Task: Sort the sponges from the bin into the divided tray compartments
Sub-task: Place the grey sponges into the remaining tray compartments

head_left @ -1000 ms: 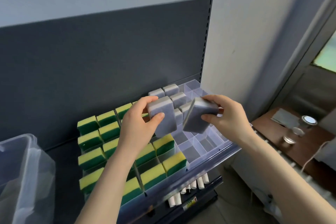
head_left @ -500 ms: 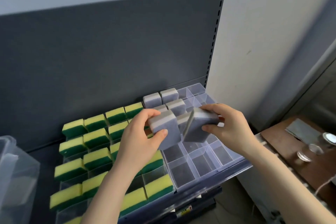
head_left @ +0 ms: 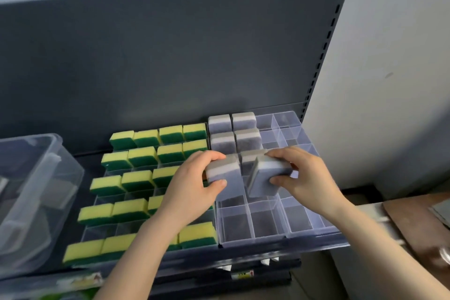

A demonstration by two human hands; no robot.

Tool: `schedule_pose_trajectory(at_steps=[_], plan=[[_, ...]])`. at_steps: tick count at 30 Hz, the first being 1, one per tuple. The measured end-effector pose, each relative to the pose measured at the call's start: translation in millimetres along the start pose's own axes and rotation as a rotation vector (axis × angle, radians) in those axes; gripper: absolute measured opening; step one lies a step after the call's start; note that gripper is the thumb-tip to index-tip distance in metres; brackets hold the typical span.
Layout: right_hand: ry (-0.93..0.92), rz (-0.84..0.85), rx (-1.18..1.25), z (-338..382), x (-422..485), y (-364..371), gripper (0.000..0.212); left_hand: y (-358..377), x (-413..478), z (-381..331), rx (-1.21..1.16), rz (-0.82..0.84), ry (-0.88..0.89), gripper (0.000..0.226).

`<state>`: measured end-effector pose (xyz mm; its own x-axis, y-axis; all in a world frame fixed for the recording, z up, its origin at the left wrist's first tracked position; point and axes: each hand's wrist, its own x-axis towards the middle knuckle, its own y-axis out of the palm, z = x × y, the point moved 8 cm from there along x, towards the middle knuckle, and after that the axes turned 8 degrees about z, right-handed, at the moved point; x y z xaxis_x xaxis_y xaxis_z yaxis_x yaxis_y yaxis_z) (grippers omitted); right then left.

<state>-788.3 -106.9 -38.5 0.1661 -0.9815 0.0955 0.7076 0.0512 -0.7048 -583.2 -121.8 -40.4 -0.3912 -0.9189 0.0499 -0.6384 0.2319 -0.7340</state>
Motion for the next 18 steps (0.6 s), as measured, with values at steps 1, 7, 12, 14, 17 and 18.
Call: schedule_pose_trajectory(at_steps=[1, 7, 12, 14, 17, 18], plan=[[-0.005, 0.008, -0.004, 0, 0, 1, 0.045, 2, 0, 1, 0.013, 0.008, -0.007, 0.041], [-0.018, 0.039, -0.022, 0, 0, 6, 0.045, 4, 1, -2, 0.033, 0.013, -0.009, 0.042], [-0.021, 0.053, -0.053, 0, 2, 10, 0.045, 9, 2, -5, 0.048, 0.057, -0.001, 0.042], [-0.021, 0.062, -0.068, 0, 3, 11, 0.045, 10, 3, -4, 0.042, 0.073, -0.004, 0.042], [-0.017, 0.068, -0.076, -1, 3, 12, 0.044, 10, 6, -7, 0.045, 0.082, 0.012, 0.040], [-0.015, 0.069, -0.076, -1, 3, 12, 0.045, 12, 7, -8, 0.050, 0.092, 0.014, 0.040]])
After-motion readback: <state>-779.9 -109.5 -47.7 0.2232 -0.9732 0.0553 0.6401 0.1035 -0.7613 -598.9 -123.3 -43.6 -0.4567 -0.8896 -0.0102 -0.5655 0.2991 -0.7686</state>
